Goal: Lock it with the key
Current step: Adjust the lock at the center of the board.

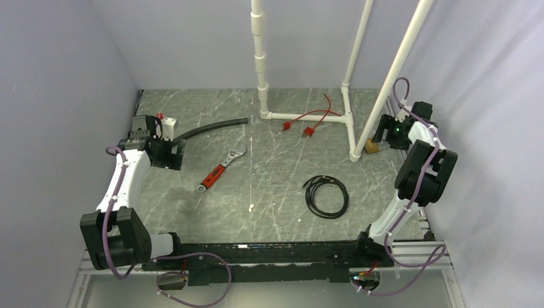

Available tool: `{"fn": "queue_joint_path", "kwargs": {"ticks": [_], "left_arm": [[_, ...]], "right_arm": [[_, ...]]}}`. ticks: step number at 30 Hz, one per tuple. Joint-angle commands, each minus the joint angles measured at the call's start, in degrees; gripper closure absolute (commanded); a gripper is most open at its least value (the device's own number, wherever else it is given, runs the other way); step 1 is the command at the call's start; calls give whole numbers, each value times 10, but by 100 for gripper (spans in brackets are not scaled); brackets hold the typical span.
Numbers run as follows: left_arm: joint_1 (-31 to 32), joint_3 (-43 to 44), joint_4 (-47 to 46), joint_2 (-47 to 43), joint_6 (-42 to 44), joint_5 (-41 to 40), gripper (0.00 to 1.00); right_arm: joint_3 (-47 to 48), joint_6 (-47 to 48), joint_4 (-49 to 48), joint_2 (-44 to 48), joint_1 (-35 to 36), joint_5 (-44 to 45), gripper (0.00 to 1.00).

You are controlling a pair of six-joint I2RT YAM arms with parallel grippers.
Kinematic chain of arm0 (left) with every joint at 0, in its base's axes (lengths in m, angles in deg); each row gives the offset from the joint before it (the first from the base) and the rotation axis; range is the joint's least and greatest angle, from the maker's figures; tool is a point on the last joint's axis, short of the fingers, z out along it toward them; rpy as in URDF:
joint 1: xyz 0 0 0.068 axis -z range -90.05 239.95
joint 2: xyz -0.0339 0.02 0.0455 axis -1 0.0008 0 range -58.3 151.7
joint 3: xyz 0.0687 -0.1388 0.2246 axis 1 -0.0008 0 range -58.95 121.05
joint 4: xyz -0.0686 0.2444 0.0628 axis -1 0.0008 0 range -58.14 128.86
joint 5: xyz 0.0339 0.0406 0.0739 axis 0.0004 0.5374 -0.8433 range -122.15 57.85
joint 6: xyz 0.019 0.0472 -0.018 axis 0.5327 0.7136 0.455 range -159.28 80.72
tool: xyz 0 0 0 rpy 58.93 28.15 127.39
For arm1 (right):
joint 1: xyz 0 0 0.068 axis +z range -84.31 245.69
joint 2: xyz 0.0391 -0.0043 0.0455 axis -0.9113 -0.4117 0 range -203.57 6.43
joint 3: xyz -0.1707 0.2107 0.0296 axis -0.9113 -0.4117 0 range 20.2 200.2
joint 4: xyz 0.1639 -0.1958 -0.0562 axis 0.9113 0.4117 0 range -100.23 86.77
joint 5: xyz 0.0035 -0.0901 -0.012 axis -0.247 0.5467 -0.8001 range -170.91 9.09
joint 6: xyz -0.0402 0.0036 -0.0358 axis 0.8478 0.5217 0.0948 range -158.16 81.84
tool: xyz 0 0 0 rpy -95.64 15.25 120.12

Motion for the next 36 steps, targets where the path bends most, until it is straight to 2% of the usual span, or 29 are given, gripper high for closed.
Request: {"fn": "queue_joint_path", "kwargs": {"ticks": [1, 7, 17, 21, 26, 36], "left_arm": [[1, 14, -14, 12, -23, -7, 1], [1, 11, -16, 17, -26, -14, 1], [1, 9, -16, 10, -35, -25, 1], [1, 6, -16, 2, -37, -25, 1], [1, 3, -19, -9, -28, -15, 1], [1, 4, -11, -13, -22, -7, 1]], "right_arm": [[44, -93, -51, -13, 28, 82, 17], [83, -158, -45, -57, 60, 158, 8], [139, -183, -22, -124, 93, 247, 6], [180, -165, 33, -162, 93, 239, 9], [174, -115, 65, -172, 92, 198, 13], [129, 78, 114, -114, 61, 80, 13]]}}
